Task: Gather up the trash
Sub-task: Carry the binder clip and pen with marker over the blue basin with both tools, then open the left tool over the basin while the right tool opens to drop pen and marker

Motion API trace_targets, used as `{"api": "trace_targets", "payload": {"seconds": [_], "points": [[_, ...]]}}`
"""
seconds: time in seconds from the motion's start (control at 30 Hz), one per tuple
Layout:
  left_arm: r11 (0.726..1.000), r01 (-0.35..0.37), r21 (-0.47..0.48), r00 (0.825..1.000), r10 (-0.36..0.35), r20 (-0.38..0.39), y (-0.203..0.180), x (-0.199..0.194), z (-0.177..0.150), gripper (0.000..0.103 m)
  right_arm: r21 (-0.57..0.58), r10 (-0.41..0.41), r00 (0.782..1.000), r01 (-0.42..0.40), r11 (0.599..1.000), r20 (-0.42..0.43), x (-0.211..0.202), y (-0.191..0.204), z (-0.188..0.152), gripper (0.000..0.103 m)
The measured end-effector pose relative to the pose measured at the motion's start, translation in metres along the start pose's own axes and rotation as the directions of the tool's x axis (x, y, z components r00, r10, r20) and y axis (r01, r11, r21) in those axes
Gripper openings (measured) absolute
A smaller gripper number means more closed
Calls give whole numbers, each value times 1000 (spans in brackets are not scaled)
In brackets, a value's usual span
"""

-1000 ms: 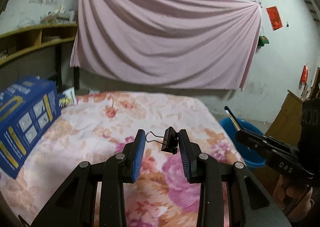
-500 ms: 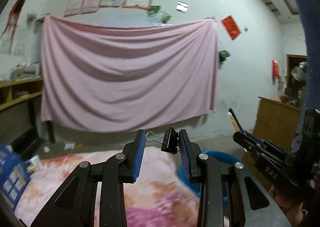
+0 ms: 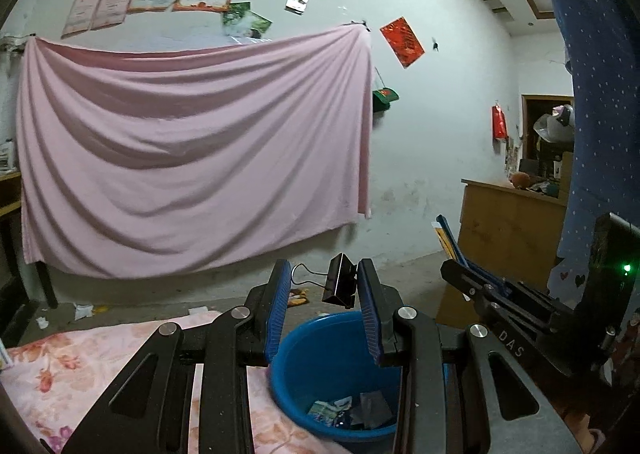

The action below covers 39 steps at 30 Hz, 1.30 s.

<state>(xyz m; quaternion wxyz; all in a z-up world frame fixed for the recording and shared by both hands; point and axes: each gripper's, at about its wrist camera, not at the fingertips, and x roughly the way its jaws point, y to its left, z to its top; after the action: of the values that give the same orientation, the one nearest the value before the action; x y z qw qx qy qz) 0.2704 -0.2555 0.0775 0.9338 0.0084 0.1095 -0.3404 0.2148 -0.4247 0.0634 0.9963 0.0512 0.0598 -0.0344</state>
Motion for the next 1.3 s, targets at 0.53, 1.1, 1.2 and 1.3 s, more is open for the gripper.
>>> {"api": "trace_targets", "payload": {"seconds": [0.53,1.1,1.2,1.3], "points": [[999,26,-47,994,-30,-104,0,46,-5,29,71,-22,995,29,997,-93,18,-37,-12,12],[985,43,-169,959,-88,-269,6,100,-13,30,137,-24,975,56,989,-221,41,-55,-24,13],[982,41,-186,955,-93,-281,7,104,-16,31,155,-25,970,65,986,-243,43,-59,-27,13],[980,40,-194,952,-96,-291,8,106,-15,39,166,-25,966,70,984,-256,44,-62,-28,13]]}}
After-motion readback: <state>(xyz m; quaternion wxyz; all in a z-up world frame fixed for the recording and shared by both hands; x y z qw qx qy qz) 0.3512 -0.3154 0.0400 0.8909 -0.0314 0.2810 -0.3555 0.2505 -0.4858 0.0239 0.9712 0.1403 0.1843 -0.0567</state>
